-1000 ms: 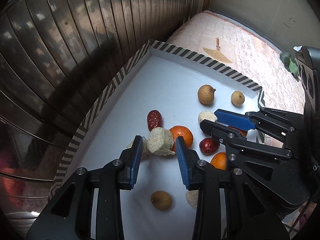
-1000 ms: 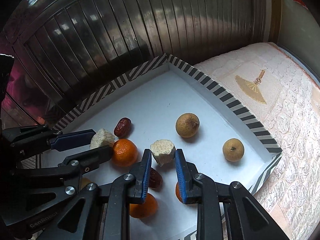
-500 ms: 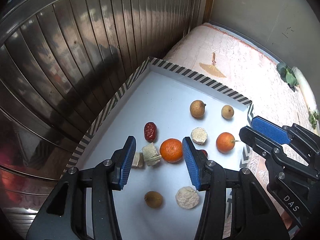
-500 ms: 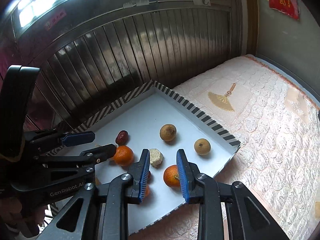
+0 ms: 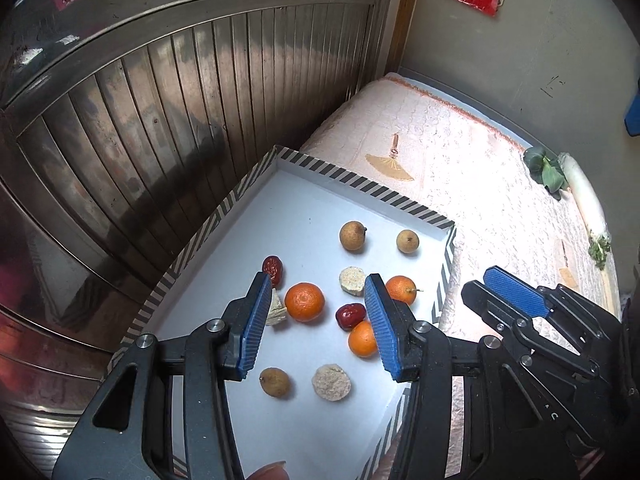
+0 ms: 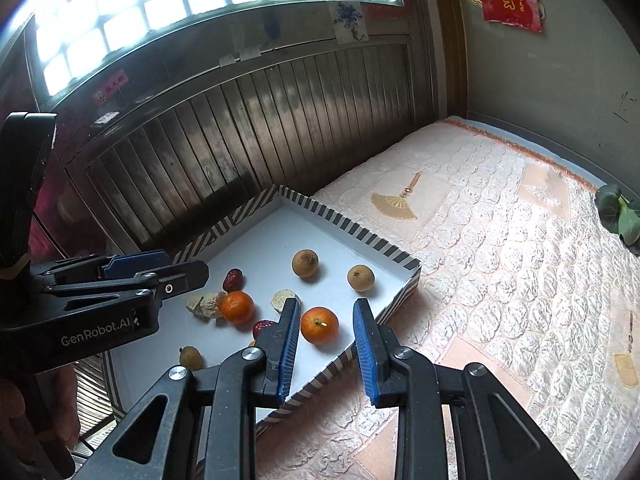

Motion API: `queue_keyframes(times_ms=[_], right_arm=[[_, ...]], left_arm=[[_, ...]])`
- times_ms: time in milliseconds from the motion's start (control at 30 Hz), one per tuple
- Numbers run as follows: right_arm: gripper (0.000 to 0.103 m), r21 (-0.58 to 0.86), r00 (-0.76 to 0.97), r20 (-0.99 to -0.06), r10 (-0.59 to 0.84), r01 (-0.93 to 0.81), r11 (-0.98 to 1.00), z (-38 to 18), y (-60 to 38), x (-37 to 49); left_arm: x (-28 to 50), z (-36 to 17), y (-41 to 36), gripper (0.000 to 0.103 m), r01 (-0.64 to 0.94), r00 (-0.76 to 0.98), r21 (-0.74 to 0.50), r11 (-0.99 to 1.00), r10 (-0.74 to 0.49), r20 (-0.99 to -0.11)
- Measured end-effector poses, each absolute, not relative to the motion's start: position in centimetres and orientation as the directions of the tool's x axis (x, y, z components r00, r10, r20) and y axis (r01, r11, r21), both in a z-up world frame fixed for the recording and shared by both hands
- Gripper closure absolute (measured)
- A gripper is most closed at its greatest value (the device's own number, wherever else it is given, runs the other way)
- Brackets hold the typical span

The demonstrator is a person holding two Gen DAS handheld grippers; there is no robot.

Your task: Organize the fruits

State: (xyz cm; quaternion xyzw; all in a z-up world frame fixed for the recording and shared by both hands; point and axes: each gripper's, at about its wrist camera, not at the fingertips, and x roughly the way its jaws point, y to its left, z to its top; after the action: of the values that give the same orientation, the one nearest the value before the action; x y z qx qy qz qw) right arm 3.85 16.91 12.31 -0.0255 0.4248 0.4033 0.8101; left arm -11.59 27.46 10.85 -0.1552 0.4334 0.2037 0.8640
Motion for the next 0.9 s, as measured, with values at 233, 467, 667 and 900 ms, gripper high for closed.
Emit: queue_keyframes(times_ms=[233,467,667,900], right_arm=[[0.077,0.302,0.305,-0.700,0.646,-0.693,0.655,12.7,16.7,3.4],[0.077,0.315,0.296,-0.700,0.650,-0.689,0.653,12.5,16.4,3.5],[0.077,0.314,0.297,-0.700,0.650,-0.689,0.653,12.5,16.4,3.1],[0.077,0.305,0.291,-0.698,0.654,-0.705,0.640,12.6,16.6,2.6]], left_arm=[[-12.3,11.7,26.5,0.055,-0.448,0.538,-0.083,0.890,0.194,-0.820],[-12.6,11.2,26.2,0.055,-0.459,0.502,-0.047,0.887,0.215,-0.837],[-12.9,11.4,26.4,0.055,-0.489,0.501,-0.046,0.871,0.237,-0.832],[-13.0,11.2,26.1,0.055,-0.496,0.499,-0.051,0.867,0.237,-0.834]])
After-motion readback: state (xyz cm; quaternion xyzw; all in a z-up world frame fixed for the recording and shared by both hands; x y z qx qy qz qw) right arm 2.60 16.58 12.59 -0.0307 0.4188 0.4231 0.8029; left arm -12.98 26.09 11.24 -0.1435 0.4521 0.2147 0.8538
